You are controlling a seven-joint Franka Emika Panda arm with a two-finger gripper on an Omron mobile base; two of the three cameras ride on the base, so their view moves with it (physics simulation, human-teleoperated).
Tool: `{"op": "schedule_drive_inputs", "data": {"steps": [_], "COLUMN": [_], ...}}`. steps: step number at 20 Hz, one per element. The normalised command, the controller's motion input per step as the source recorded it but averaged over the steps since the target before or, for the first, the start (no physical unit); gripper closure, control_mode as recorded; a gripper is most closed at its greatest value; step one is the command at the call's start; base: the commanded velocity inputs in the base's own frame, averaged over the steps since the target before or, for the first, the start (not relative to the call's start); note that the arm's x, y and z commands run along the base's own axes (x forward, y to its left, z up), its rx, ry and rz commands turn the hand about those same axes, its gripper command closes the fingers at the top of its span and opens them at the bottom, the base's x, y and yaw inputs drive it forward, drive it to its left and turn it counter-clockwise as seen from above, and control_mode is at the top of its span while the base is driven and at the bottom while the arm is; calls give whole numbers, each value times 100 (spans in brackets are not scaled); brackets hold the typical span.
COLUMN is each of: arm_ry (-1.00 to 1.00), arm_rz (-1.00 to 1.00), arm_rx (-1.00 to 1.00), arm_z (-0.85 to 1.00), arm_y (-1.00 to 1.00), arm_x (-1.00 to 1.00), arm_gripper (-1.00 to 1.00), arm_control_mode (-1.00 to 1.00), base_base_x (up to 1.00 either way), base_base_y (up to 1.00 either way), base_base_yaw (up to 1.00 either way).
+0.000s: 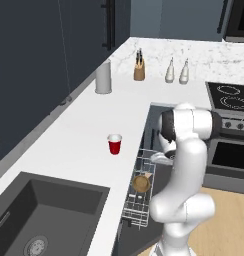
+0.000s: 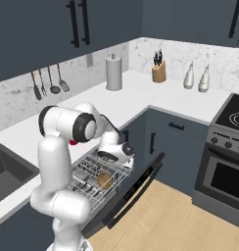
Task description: Pick up the cup and bowl from the counter, place them in the dishwasher, and close the dishwasher door.
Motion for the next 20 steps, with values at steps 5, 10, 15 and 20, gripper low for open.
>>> {"op": "schedule_drive_inputs", "data": {"steps": [5,10,15,20], "arm_ry": [0,3,6,18], "arm_rz": [0,0,0,0], "arm_rx": [0,1,8,11], "arm_z": [100,100,100,97], "arm_y": [-14,-33,-7,16], "arm_x": [-32,-14,-2,-9], "arm_gripper": [-100,-100,-100,-100], "arm_control_mode": [-100,-100,-100,-100], "base_base_x": [0,0,0,0], "base_base_y": [0,0,0,0], "base_base_yaw": [0,0,0,0]}}
